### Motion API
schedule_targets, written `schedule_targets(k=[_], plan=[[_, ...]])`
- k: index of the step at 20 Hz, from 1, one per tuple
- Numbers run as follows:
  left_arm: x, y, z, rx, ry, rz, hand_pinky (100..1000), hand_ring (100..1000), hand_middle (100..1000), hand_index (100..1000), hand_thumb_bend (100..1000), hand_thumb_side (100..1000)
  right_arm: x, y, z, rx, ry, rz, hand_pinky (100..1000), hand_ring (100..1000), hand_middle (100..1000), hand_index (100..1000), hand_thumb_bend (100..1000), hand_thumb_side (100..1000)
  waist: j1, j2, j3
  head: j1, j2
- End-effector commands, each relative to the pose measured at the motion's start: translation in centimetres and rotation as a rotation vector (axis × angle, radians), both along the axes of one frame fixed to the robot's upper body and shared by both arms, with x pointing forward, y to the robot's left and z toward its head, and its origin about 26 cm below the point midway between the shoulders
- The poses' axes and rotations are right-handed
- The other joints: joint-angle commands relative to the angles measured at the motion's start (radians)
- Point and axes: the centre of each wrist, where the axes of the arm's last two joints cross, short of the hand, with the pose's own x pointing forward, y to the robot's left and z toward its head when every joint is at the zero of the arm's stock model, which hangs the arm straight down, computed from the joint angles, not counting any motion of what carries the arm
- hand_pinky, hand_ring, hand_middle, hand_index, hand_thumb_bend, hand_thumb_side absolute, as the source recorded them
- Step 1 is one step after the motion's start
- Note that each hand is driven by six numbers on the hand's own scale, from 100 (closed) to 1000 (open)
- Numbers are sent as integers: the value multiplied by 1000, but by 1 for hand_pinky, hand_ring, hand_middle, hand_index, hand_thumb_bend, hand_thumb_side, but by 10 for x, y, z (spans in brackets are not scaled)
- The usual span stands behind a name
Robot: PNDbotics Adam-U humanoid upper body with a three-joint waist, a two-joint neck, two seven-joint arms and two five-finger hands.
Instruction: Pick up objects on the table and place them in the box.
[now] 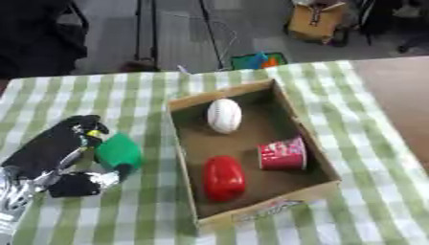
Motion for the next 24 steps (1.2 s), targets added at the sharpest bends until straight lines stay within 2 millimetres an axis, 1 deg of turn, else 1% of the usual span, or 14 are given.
schedule_targets(k=[1,9,10,12,19,24], plan=[[-7,1,24,16,-75,-1,1000,973,770,463,100,808,-5,-1,9,-17,-32,-1,631,707,587,744,100,608,-2,-32,2,-4,-12],[-17,-9,48,23,-139,-23,1000,967,768,460,100,769,-5,-1,7,-17,-25,-3,632,707,587,745,100,597,3,-45,3,-7,-9],[-19,-11,54,18,-158,-32,1000,960,766,459,100,743,-5,-1,6,-17,-23,-3,632,706,587,745,100,592,4,-48,2,-8,-8],[-23,-17,65,8,-193,-54,1000,958,766,459,100,731,-5,-1,5,-17,-20,-4,632,706,587,745,100,589,6,-55,1,-10,-5],[-34,-36,99,-20,-278,-131,1000,955,765,456,100,704,-5,-1,2,-22,-6,-6,632,706,587,745,100,580,16,-75,2,-18,7],[-37,-51,117,-25,-307,-196,1000,955,766,458,100,697,-6,-1,1,-25,2,-4,632,706,587,744,100,573,21,-87,-1,-19,13]])
